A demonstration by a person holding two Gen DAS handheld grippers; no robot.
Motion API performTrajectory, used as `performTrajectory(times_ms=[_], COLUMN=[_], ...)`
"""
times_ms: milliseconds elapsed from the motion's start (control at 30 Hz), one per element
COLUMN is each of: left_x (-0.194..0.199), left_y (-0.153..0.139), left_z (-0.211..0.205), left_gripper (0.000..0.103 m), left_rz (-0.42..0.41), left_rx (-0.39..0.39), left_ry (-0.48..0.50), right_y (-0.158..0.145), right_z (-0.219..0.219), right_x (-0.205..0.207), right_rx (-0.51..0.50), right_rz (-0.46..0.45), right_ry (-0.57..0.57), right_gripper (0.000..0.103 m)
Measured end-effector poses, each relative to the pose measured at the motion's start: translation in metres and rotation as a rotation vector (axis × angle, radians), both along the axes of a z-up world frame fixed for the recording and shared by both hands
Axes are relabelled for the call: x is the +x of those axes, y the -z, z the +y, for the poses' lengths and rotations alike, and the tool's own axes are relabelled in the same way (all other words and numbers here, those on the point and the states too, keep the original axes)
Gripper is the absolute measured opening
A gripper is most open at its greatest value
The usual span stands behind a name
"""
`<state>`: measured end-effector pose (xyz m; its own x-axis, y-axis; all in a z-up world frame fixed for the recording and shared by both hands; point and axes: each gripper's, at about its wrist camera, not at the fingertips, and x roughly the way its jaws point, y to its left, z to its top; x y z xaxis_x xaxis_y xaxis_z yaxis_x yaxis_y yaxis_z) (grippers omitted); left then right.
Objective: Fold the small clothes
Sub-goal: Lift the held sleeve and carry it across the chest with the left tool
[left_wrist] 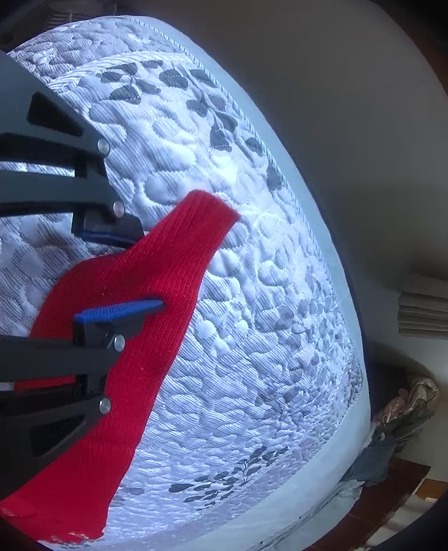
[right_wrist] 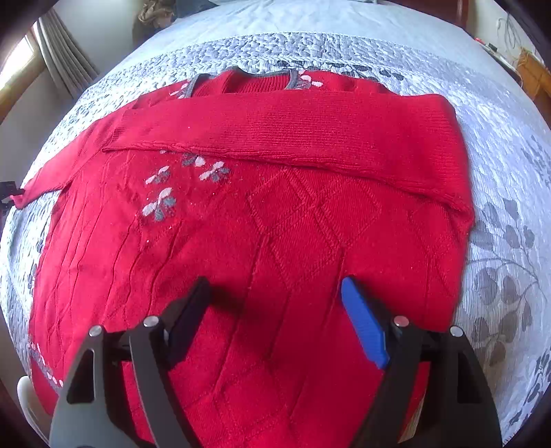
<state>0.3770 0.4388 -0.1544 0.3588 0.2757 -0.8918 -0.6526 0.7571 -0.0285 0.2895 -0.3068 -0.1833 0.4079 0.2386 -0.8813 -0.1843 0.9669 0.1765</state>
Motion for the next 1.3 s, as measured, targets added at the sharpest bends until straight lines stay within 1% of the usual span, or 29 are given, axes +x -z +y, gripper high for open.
performTrajectory(times_ms=[33,67,200,267,533,667,900,1167,1300], left_x=[0.0,0.0,0.0,0.0,0.001,0.005,0.027,0.046,0.054], left_y=[-0.001,-0.003,-0.012,-0.02,-0.051,-0.069,-0.104,-0.124,-0.132], left_z=[-0.001,-0.003,-0.011,-0.015,-0.045,-0.077,-0.155,-0.24,-0.283], left_gripper=[0.011,0.01,0.008,0.008,0.008,0.008,0.008,0.008,0.008], left_rz=[-0.013,-0.018,-0.039,-0.064,-0.119,-0.154,-0.222,-0.261,-0.275], left_rx=[-0.024,-0.025,-0.002,-0.001,0.013,0.019,0.02,0.003,-0.013], left_ry=[0.007,0.003,0.009,0.012,0.065,0.135,0.287,0.434,0.502], right_y=[0.0,0.0,0.001,0.001,-0.009,-0.017,-0.03,-0.039,-0.038], right_z=[0.0,0.0,-0.002,-0.003,-0.009,-0.015,-0.026,-0.037,-0.042], right_x=[0.0,0.0,-0.002,-0.003,-0.012,-0.018,-0.034,-0.056,-0.061], right_rx=[0.0,0.001,0.007,0.012,0.031,0.034,0.045,0.065,0.094], right_rz=[0.0,-0.002,-0.003,-0.004,-0.022,-0.041,-0.078,-0.115,-0.12], right_ry=[-0.001,-0.002,-0.003,-0.002,0.007,0.011,0.012,0.006,0.008], right_gripper=[0.078,0.078,0.078,0.078,0.078,0.078,0.078,0.078,0.078])
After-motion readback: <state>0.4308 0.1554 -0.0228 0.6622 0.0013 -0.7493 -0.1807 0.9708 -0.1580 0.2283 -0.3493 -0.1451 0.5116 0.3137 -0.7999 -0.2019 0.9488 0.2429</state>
